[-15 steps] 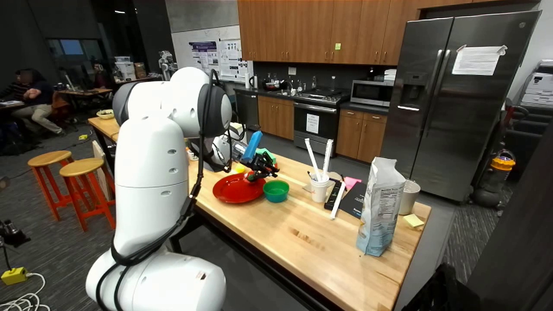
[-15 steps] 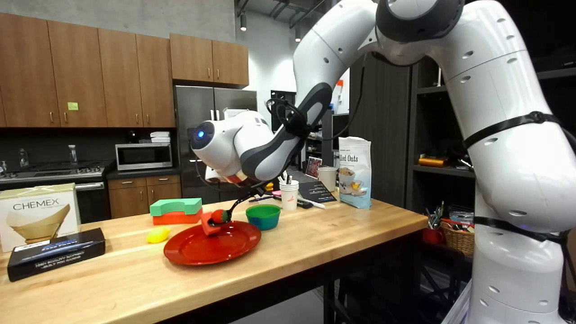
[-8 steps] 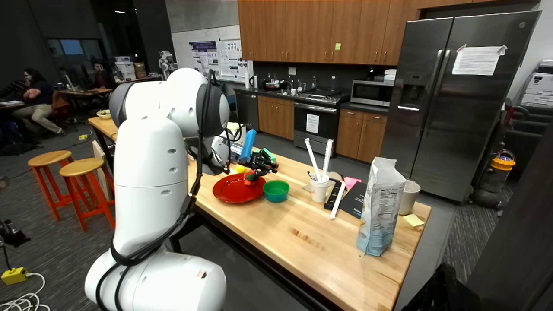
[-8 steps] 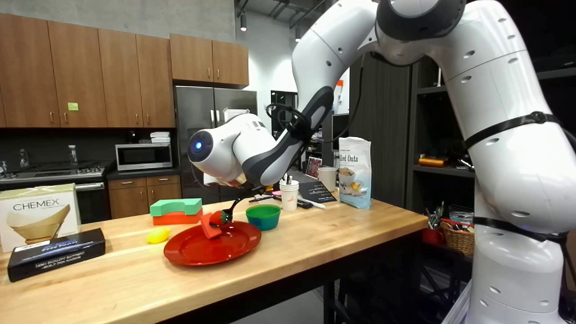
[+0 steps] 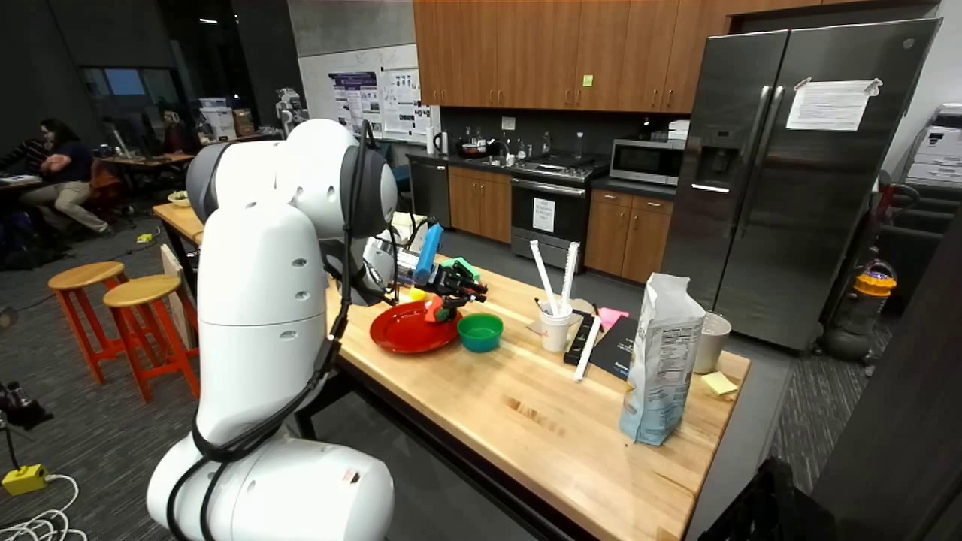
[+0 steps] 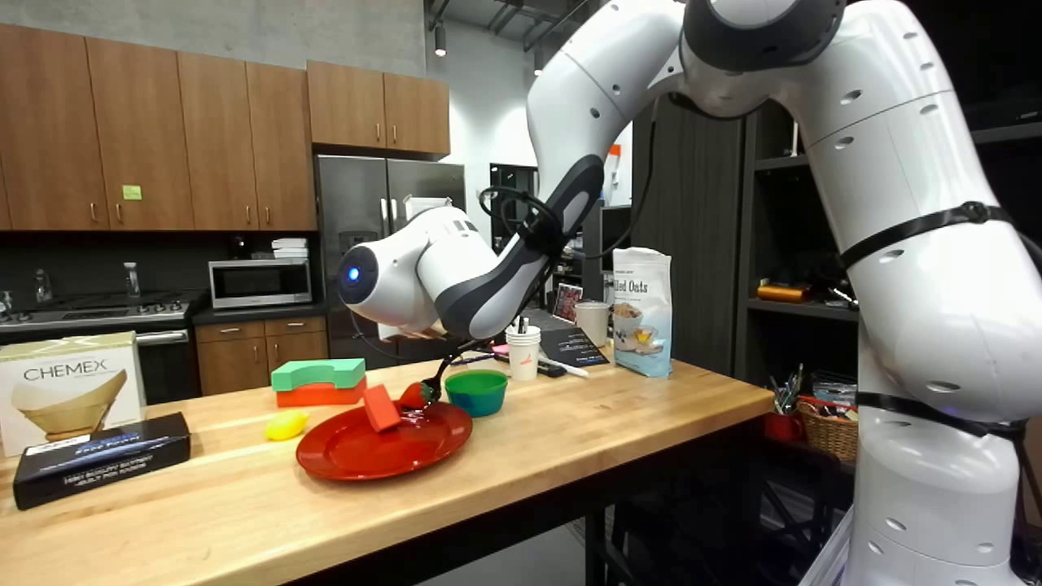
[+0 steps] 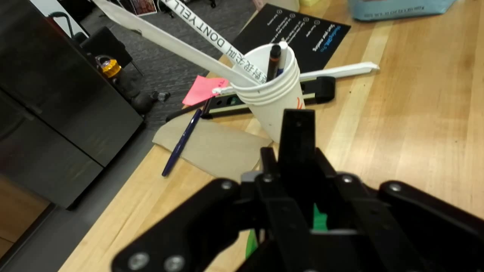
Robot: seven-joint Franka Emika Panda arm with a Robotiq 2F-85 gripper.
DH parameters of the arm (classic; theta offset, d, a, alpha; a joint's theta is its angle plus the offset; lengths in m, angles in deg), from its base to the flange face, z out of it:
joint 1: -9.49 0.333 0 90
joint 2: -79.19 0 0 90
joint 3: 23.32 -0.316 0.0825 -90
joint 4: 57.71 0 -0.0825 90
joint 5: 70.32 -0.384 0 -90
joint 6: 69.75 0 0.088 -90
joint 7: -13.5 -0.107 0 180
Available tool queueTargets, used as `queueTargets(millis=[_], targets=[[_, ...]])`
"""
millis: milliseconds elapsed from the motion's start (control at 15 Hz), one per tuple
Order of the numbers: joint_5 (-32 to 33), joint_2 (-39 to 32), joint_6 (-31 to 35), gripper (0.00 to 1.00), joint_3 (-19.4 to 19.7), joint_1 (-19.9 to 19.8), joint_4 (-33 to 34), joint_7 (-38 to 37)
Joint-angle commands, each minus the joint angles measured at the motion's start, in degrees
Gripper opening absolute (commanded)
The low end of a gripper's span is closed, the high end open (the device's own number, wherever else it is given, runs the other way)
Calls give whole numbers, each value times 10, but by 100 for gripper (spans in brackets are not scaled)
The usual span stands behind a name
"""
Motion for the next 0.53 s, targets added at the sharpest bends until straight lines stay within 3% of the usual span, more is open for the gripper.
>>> queueTargets(millis=[0,467], targets=[[47,21,-70,6,-1,17,-15,16],[84,18,-139,6,-16,28,-17,39]])
